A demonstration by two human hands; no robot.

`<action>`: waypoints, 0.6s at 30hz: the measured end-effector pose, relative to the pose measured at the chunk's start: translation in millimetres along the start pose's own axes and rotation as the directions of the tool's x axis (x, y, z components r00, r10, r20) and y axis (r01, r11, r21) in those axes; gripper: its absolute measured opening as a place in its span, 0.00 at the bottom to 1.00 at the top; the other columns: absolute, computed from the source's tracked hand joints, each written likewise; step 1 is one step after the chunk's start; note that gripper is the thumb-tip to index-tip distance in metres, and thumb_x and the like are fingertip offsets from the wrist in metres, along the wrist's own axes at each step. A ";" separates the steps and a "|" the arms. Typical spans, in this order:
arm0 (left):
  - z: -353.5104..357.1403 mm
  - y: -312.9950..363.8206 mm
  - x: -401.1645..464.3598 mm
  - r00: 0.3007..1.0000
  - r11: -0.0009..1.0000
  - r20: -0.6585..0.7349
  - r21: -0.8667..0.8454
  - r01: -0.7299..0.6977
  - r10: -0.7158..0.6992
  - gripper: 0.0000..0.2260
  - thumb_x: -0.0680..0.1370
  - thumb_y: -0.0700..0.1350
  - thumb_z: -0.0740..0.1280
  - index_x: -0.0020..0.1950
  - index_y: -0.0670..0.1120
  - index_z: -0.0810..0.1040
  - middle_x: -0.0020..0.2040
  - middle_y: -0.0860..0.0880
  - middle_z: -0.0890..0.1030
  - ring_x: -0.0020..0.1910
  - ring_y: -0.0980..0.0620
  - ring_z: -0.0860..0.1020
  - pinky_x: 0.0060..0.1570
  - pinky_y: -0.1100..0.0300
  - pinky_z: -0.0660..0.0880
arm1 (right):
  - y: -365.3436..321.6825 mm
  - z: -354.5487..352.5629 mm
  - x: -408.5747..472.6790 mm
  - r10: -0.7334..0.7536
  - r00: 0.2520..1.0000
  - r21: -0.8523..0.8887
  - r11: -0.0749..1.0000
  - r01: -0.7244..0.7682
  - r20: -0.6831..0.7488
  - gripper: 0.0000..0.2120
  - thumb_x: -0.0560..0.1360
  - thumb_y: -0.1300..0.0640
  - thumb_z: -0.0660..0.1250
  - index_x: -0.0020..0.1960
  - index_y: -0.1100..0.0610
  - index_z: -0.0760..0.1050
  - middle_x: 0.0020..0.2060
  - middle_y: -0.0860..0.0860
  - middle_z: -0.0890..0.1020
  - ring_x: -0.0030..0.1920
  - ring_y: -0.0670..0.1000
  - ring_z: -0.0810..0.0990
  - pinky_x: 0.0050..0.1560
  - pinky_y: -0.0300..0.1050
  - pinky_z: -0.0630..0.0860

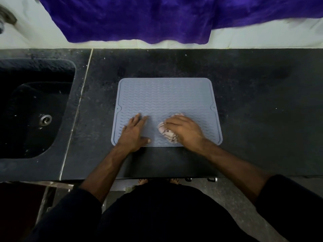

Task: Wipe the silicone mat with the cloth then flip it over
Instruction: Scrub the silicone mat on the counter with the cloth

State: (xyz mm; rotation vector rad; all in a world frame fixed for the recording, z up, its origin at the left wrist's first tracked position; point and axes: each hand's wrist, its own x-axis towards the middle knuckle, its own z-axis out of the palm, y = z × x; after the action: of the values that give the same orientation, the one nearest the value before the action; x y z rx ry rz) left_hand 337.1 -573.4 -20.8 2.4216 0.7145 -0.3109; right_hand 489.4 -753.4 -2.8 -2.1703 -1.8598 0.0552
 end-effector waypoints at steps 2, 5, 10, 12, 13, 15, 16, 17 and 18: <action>-1.4 -13.9 -5.0 1.000 0.999 -0.024 -0.034 0.015 -0.016 0.41 0.73 0.47 0.74 0.79 0.51 0.53 0.80 0.50 0.46 0.78 0.49 0.47 0.76 0.49 0.51 | -18.8 14.6 13.7 -0.122 0.992 -0.027 0.992 0.122 0.009 0.15 0.69 0.58 0.61 0.50 0.55 0.84 0.50 0.52 0.85 0.49 0.56 0.83 0.53 0.47 0.79; -2.3 -21.6 -7.8 1.000 0.995 -0.001 -0.099 0.007 -0.007 0.41 0.72 0.45 0.75 0.79 0.51 0.55 0.80 0.52 0.47 0.78 0.51 0.47 0.76 0.52 0.52 | -10.0 21.3 3.9 -0.174 0.983 -0.033 0.984 0.176 0.053 0.13 0.69 0.59 0.65 0.50 0.55 0.84 0.51 0.52 0.85 0.51 0.57 0.83 0.53 0.50 0.80; -15.0 -33.1 -8.3 0.997 0.988 0.047 -0.147 -0.052 0.060 0.38 0.73 0.39 0.73 0.78 0.51 0.57 0.79 0.52 0.50 0.78 0.53 0.51 0.75 0.58 0.53 | 24.8 2.4 -20.2 -0.095 0.982 -0.073 0.991 0.108 0.161 0.22 0.57 0.67 0.80 0.50 0.57 0.84 0.50 0.55 0.85 0.50 0.57 0.83 0.52 0.53 0.80; -23.8 -42.5 -8.3 0.994 0.977 0.022 -0.192 -0.096 0.103 0.34 0.74 0.36 0.70 0.77 0.49 0.61 0.78 0.51 0.57 0.76 0.54 0.57 0.71 0.64 0.57 | 16.7 -2.4 -10.9 -0.101 0.988 -0.063 0.992 0.109 0.116 0.19 0.58 0.67 0.77 0.49 0.58 0.84 0.47 0.55 0.85 0.46 0.57 0.84 0.48 0.52 0.81; -28.2 -48.0 -8.0 0.995 0.970 -0.010 -0.220 -0.101 0.101 0.31 0.75 0.34 0.69 0.76 0.48 0.63 0.77 0.50 0.61 0.73 0.53 0.62 0.69 0.66 0.60 | 10.4 -4.2 -2.7 -0.122 0.990 -0.050 0.991 0.126 0.073 0.14 0.62 0.64 0.72 0.48 0.58 0.84 0.47 0.55 0.85 0.45 0.57 0.84 0.47 0.51 0.81; -35.4 -57.2 -6.7 0.991 0.968 -0.116 -0.236 -0.089 0.063 0.27 0.75 0.32 0.67 0.73 0.47 0.69 0.73 0.48 0.69 0.69 0.50 0.69 0.65 0.64 0.65 | -3.9 0.4 14.7 -0.167 0.986 -0.017 0.986 0.167 -0.006 0.14 0.69 0.59 0.62 0.49 0.58 0.83 0.48 0.55 0.85 0.46 0.57 0.84 0.48 0.49 0.81; -37.9 -61.0 -6.0 0.985 0.973 -0.164 -0.216 -0.080 0.045 0.25 0.75 0.31 0.66 0.71 0.46 0.71 0.70 0.46 0.72 0.67 0.48 0.72 0.64 0.63 0.67 | -11.9 7.1 23.9 -0.193 0.981 -0.009 0.981 0.192 -0.017 0.14 0.70 0.59 0.61 0.50 0.58 0.83 0.49 0.55 0.85 0.47 0.57 0.83 0.49 0.49 0.81; -39.1 -64.7 -5.5 0.981 0.980 -0.193 -0.185 -0.071 0.035 0.24 0.74 0.30 0.66 0.69 0.45 0.73 0.67 0.45 0.74 0.65 0.47 0.74 0.62 0.62 0.69 | -20.0 14.5 31.7 -0.213 0.977 -0.006 0.977 0.213 -0.008 0.15 0.71 0.58 0.60 0.50 0.57 0.83 0.50 0.54 0.85 0.48 0.57 0.83 0.49 0.50 0.81; -39.2 -67.8 -5.4 0.979 0.988 -0.202 -0.144 -0.064 0.034 0.24 0.73 0.29 0.66 0.68 0.43 0.74 0.65 0.43 0.76 0.62 0.46 0.76 0.61 0.62 0.70 | -27.1 21.9 36.8 -0.236 0.972 0.000 0.972 0.236 0.012 0.17 0.71 0.58 0.58 0.50 0.57 0.84 0.50 0.54 0.85 0.48 0.58 0.83 0.49 0.51 0.81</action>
State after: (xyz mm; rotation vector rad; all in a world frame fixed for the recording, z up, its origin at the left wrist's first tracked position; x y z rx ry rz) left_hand 297.1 -505.9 -19.5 2.3433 0.7346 0.0063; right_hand 464.9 -709.9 -11.7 -1.9370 -2.1105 0.0176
